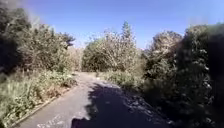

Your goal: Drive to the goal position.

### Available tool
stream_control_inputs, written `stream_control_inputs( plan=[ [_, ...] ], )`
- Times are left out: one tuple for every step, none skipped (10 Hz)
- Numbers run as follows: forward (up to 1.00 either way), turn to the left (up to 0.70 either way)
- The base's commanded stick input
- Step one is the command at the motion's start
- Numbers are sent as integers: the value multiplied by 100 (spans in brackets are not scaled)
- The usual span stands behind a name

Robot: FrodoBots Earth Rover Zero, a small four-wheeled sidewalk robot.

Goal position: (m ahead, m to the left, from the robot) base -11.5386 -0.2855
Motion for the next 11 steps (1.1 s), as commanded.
stream_control_inputs(
  plan=[
    [31,0],
    [0,0],
    [0,27],
    [0,45],
    [0,45],
    [0,45],
    [0,45],
    [0,45],
    [0,45],
    [0,45],
    [0,45]
  ],
)
